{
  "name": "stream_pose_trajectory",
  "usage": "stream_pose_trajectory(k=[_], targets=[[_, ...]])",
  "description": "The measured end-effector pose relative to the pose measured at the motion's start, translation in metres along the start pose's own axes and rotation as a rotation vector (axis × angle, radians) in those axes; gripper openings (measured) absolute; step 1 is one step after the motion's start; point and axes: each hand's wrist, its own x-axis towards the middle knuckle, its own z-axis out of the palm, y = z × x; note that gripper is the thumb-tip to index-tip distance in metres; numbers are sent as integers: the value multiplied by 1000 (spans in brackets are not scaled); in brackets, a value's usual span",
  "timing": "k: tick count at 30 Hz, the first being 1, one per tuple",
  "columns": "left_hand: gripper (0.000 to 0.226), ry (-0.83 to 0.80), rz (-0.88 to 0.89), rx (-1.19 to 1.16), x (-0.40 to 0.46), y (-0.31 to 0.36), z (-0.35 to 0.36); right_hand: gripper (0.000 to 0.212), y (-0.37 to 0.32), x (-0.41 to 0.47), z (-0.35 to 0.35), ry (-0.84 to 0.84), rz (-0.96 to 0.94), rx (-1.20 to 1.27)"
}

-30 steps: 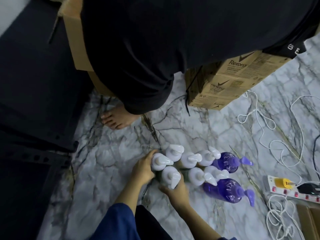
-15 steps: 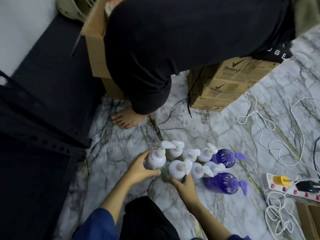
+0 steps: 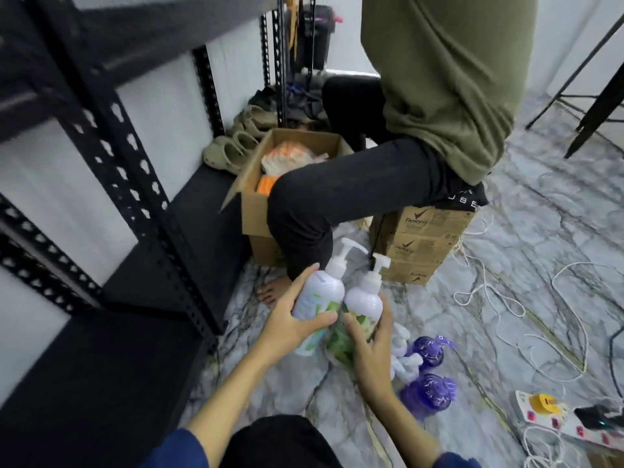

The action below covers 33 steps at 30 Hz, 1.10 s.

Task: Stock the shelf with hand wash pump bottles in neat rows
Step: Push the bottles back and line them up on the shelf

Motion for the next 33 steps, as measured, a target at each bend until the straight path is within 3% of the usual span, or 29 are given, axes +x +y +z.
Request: stream_pose_trajectory(k=[6, 16, 25, 33], targets=[[73, 157, 238, 22, -27, 86, -18, 62, -81, 1, 38, -86, -224, 79], [71, 498, 457, 68, -91, 201, -83, 56, -183, -19, 128, -343, -394, 210], [68, 896, 630, 205, -188, 283, -132, 50, -269, -59, 216, -600, -479, 364], [68, 1331, 672, 320, -267, 303, -167, 53, -313, -109, 295, -815, -559, 415]])
